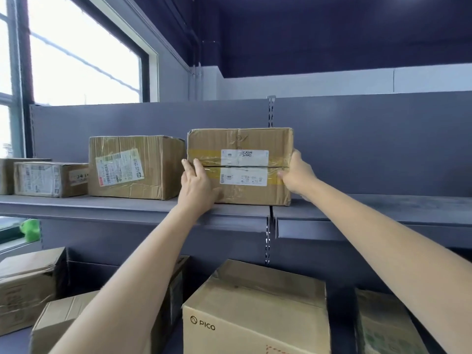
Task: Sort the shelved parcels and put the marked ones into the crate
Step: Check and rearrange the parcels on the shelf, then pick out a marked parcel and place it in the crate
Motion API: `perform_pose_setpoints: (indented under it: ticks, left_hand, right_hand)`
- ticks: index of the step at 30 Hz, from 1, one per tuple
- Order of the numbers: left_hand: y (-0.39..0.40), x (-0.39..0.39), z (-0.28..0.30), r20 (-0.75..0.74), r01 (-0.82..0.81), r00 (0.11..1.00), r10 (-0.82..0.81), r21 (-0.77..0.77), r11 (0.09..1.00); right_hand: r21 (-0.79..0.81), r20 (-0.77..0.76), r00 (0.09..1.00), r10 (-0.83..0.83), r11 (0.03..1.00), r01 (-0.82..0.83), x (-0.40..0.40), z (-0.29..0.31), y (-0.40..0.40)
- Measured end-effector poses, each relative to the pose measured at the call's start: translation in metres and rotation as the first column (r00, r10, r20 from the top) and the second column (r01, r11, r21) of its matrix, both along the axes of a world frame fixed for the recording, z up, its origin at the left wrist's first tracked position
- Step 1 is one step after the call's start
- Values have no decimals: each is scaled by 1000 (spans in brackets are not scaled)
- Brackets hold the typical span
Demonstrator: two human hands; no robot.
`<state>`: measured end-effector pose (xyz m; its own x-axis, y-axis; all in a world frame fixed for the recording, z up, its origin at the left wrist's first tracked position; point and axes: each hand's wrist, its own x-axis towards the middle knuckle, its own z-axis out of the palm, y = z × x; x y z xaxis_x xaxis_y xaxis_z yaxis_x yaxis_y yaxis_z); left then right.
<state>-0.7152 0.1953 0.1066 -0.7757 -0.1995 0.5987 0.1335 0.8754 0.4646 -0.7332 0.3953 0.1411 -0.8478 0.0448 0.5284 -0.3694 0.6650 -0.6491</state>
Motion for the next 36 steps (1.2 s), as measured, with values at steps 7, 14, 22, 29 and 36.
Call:
perform_pose_setpoints:
  ticks: [7,14,22,29,36]
  left_hand:
    - [-13,-12,9,71,42,996,-44,30,999]
    - [6,5,9,59,21,998,-24,51,998]
    - [84,51,20,-94,153,983,-157,-47,987]
    - [190,86,21,-119,258,959,-258,-14,966]
    - [300,108,25,-98,333,938,-334,-22,943]
  right_hand:
    - [13,5,999,-43,999,43,-15,-1,-9]
    - [44,-10,999,-38,998,38,11,-4,12]
    - [49,-57,995,-88,995,91,61,-1,108]
    - [102,-98,987,-125,986,135,97,-6,214]
    - [126,-176,966,-190,969,214,133,-17,320]
